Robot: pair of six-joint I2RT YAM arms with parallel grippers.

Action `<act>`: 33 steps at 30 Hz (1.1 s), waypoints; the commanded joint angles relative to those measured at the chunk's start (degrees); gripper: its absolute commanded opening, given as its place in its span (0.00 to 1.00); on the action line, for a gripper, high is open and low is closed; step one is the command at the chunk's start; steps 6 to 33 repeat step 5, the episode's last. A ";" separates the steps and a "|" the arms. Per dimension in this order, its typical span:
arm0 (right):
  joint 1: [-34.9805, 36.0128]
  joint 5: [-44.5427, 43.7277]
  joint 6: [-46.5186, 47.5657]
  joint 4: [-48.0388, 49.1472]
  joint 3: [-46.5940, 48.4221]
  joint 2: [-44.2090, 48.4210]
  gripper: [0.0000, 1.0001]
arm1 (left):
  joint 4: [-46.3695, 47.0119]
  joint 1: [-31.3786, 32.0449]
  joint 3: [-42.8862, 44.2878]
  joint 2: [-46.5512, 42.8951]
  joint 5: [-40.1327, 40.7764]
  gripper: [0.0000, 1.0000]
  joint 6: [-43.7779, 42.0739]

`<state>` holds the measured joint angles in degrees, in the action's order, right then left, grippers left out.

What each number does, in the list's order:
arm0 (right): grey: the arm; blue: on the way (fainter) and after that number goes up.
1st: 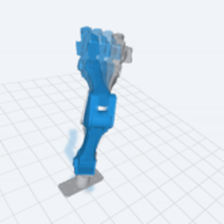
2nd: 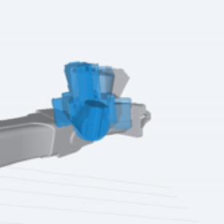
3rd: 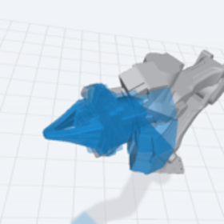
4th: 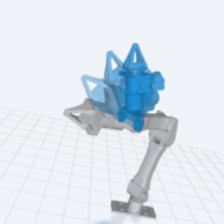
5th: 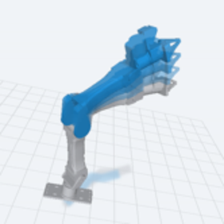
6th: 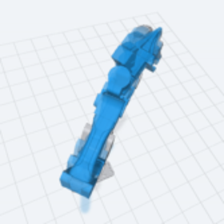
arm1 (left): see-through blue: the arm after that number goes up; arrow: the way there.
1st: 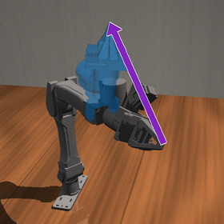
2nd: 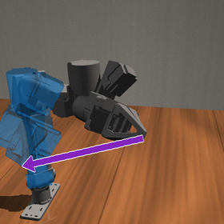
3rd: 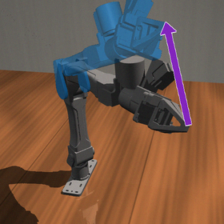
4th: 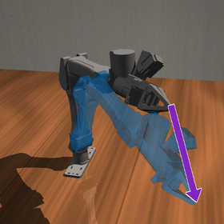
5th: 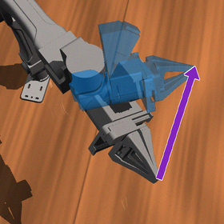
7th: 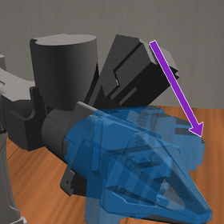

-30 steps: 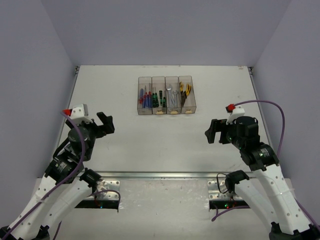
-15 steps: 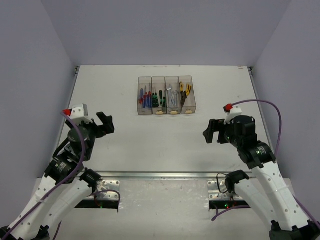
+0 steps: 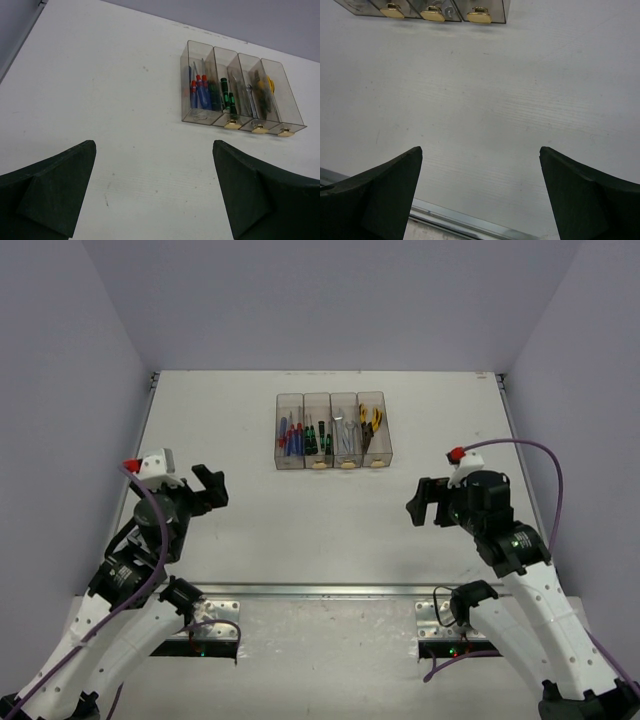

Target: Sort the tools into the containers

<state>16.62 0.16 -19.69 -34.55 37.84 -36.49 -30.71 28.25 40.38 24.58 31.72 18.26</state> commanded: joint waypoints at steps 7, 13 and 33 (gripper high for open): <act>-0.01 -2.70 0.29 1.68 2.86 0.80 0.99 | 2.52 -0.41 0.31 -1.47 0.10 1.00 -0.86; -0.01 -2.70 0.29 1.68 2.86 0.80 0.99 | 2.52 -0.41 0.31 -1.47 0.10 1.00 -0.86; -0.01 -2.70 0.29 1.68 2.86 0.80 0.99 | 2.52 -0.41 0.31 -1.47 0.10 1.00 -0.86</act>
